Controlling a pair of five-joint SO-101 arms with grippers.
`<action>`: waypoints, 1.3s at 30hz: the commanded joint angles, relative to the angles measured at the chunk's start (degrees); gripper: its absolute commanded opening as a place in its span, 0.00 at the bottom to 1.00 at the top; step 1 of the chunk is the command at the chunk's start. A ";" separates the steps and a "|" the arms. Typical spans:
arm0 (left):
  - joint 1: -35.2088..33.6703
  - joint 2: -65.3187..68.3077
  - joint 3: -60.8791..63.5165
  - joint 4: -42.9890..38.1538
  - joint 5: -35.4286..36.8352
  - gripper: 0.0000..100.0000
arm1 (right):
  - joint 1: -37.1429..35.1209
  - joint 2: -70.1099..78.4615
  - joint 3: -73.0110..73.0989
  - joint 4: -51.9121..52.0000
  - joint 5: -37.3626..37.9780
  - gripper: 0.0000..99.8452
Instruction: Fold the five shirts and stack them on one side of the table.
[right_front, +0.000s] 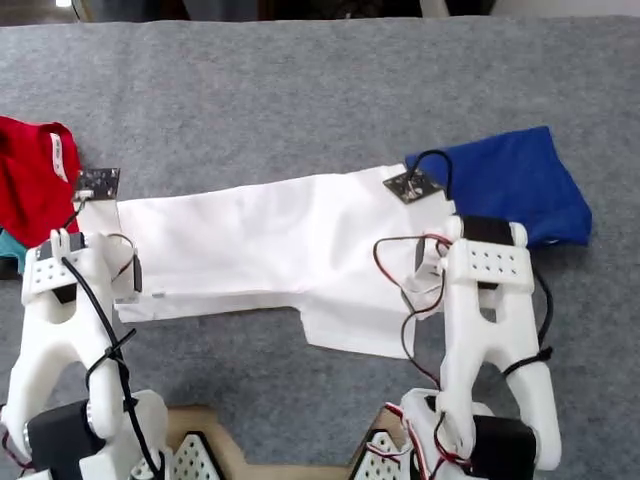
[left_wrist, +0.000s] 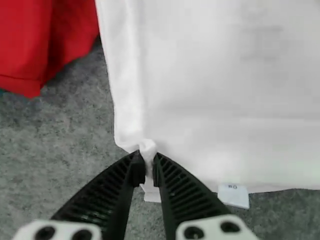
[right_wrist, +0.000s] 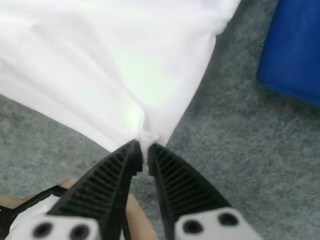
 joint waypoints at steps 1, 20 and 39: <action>0.22 -1.32 1.01 -0.18 -0.18 0.03 | 1.14 -1.89 0.57 0.00 0.26 0.01; -3.12 -1.23 1.54 -3.60 -0.44 0.17 | 0.79 -1.98 1.10 1.23 8.79 0.24; -11.74 -1.85 -4.09 5.36 -0.44 0.17 | -11.34 -1.45 -7.69 1.14 -1.76 0.01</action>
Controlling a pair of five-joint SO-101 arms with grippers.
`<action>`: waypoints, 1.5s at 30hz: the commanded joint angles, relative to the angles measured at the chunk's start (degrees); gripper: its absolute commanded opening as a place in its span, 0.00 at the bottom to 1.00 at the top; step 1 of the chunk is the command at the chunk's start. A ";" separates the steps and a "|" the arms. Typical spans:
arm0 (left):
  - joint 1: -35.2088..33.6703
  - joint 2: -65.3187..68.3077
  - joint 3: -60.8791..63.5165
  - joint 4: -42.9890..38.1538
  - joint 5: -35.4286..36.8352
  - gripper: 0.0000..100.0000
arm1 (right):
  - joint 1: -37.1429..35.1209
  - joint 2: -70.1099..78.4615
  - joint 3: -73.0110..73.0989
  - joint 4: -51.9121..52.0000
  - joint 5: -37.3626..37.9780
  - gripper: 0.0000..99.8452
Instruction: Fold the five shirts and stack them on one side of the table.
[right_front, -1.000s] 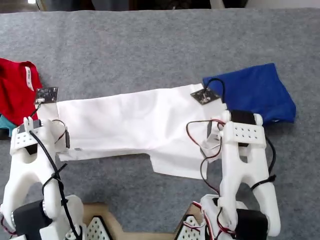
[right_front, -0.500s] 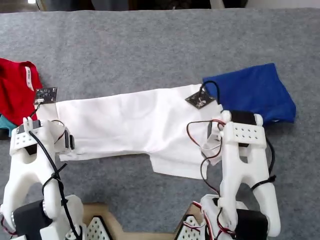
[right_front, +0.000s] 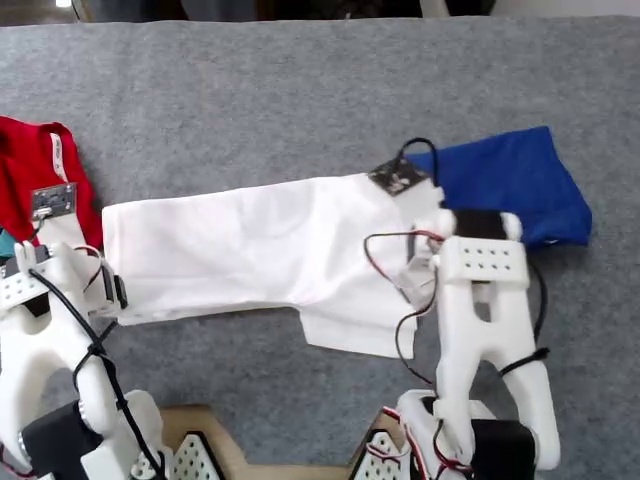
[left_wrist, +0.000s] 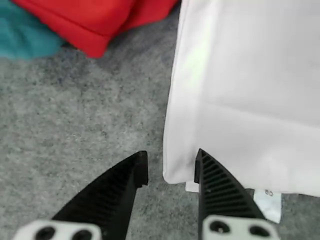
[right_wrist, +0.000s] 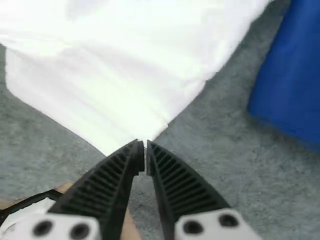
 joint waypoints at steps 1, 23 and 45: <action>-1.01 -1.67 -3.56 2.81 -0.18 0.17 | -6.24 -0.66 -2.51 -0.44 -3.08 0.01; -13.85 -1.67 -13.23 13.54 6.24 0.03 | -20.48 34.95 -25.45 -8.09 -15.03 0.01; -13.76 -1.67 -9.98 13.19 6.42 0.03 | -26.37 13.32 -3.91 4.84 -4.84 0.01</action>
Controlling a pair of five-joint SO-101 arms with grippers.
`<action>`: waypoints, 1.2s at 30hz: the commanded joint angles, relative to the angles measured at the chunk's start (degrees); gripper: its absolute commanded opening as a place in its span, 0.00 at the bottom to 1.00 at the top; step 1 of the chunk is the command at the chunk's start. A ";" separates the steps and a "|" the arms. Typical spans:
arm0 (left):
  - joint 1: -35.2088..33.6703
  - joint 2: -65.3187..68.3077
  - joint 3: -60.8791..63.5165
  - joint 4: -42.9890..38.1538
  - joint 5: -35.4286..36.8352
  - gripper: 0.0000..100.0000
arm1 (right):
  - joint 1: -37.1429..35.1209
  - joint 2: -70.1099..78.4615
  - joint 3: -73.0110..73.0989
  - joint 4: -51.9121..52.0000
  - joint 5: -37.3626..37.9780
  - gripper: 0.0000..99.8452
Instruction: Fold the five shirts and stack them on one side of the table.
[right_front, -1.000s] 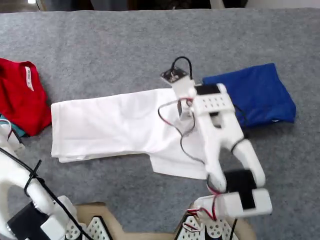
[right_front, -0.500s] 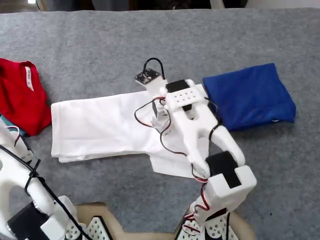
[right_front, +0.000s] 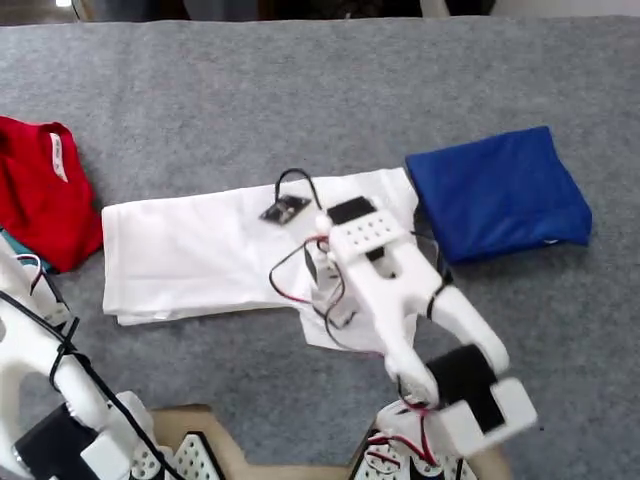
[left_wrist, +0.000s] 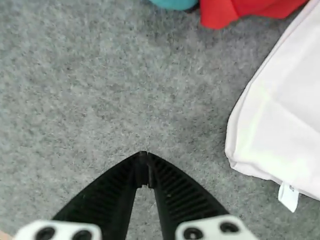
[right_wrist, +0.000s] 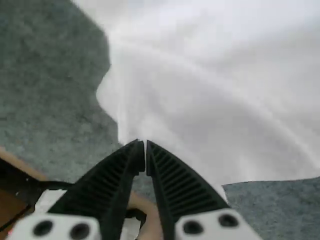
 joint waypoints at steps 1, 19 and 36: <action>0.40 -1.67 -0.40 -0.09 0.44 0.03 | -1.14 -7.25 0.48 3.60 2.90 0.01; 0.84 -1.67 -0.13 -0.09 0.26 0.03 | 8.35 4.09 -0.13 -6.33 1.32 0.01; 0.92 -1.67 -0.48 -1.05 -2.99 0.03 | 8.44 -12.00 -1.89 4.13 9.32 0.01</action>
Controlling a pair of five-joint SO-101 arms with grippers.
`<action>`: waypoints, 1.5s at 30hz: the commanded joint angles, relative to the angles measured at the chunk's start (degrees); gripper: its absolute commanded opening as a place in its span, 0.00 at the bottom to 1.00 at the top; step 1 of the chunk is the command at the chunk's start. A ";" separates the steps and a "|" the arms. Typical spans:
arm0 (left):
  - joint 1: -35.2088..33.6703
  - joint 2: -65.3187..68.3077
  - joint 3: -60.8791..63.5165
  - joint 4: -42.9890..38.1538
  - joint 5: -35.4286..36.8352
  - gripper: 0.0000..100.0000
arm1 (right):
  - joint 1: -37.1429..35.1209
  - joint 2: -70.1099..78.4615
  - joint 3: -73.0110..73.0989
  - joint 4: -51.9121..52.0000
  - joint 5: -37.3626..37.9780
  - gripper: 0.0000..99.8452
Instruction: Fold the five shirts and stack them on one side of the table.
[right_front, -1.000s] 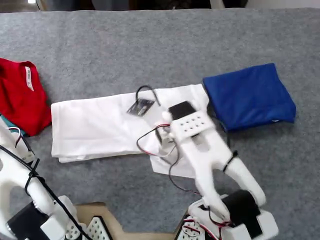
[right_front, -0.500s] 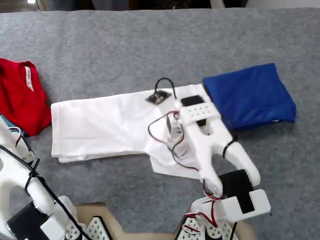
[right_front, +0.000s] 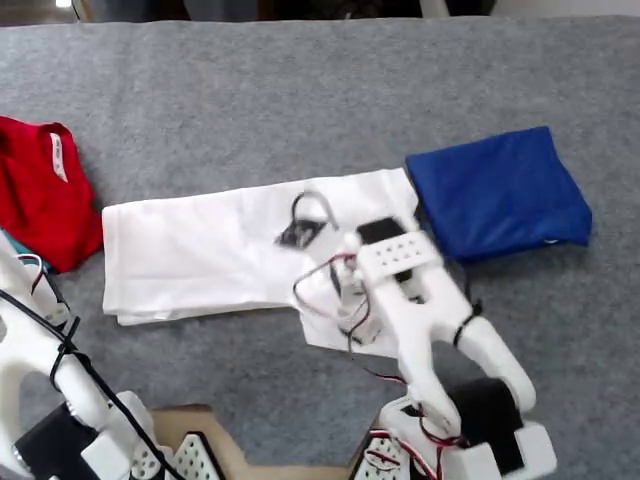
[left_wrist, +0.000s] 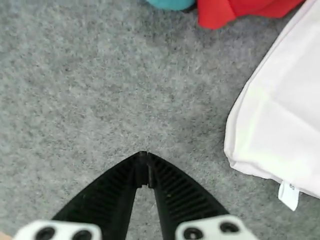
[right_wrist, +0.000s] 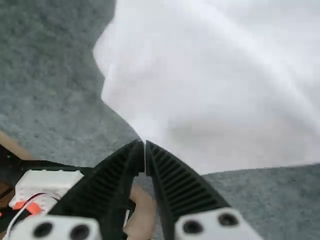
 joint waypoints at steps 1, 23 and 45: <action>0.66 -1.67 -0.22 -1.76 -1.67 0.03 | 2.20 -3.30 -11.47 4.22 0.44 0.01; -1.27 -1.67 -3.12 -0.79 -1.05 0.03 | -10.90 20.70 -6.20 -14.86 -0.18 0.01; -0.22 -1.67 -5.05 -0.53 -1.14 0.03 | -0.53 -9.10 3.47 3.96 22.07 0.02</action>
